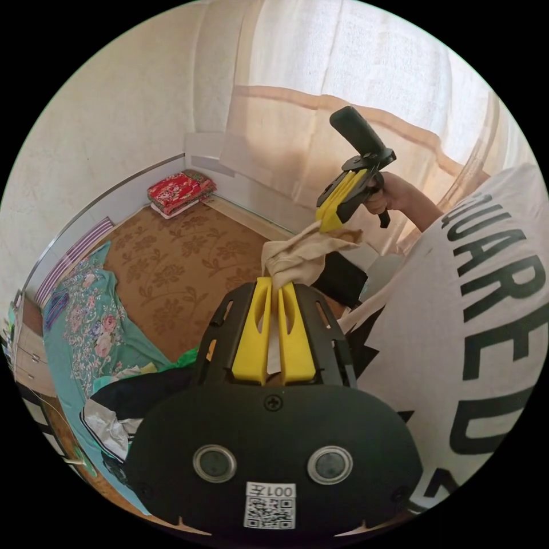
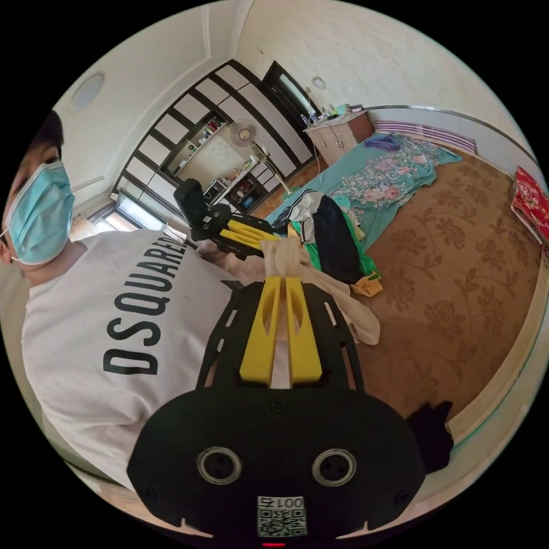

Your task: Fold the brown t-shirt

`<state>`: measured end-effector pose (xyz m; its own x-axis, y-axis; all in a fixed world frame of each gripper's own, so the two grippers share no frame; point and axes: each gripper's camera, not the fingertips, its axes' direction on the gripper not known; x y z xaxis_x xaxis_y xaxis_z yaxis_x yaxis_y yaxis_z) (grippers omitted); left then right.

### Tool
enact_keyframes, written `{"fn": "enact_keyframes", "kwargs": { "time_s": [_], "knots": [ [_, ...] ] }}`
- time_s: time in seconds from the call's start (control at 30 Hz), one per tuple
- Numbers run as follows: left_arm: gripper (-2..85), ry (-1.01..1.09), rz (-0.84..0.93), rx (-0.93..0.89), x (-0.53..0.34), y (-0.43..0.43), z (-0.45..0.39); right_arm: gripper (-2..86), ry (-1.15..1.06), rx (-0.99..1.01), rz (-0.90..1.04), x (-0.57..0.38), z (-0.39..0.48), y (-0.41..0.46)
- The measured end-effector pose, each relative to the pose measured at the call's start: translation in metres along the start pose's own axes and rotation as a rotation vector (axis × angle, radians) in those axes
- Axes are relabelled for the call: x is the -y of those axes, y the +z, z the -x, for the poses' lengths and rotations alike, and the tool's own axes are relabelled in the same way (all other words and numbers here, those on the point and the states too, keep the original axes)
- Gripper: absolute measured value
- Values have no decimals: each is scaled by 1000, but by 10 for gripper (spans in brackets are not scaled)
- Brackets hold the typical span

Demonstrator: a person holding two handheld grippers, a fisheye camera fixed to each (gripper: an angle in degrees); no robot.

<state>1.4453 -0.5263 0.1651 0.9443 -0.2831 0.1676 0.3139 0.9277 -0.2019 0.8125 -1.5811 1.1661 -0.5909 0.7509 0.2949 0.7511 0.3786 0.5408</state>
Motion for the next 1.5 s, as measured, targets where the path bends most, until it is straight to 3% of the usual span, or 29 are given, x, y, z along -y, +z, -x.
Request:
{"fn": "enact_keyframes", "kwargs": {
  "time_s": [0.1,0.3,0.5,0.6,0.77,0.97,1.2,1.33,1.43,1.5],
  "knots": [
    [-9,-2,2,-6,4,2,7,7,-15,-46,-2,-3,10,-2],
    [3,-23,-1,-112,8,16,26,4,-219,-388,-38,2,68,-12],
    [31,-122,-203,-303,0,11,62,3,-404,-589,110,12,106,-19],
    [44,-164,-218,-232,-1,15,76,3,-496,-658,146,10,121,-22],
    [85,-152,-129,-154,14,55,72,2,-522,-690,39,14,138,-44],
    [115,-171,-94,114,30,98,71,1,-611,-740,-13,7,161,-70],
    [103,-22,-116,-14,54,126,98,1,-739,-724,-56,-22,174,-116],
    [4,165,-24,-186,70,146,97,1,-656,-782,-170,-41,154,-150],
    [-7,108,-28,-203,69,161,99,1,-524,-818,-228,-62,122,-170],
    [-9,-36,-61,-128,66,169,109,2,-404,-868,-210,-74,89,-171]
  ]
}}
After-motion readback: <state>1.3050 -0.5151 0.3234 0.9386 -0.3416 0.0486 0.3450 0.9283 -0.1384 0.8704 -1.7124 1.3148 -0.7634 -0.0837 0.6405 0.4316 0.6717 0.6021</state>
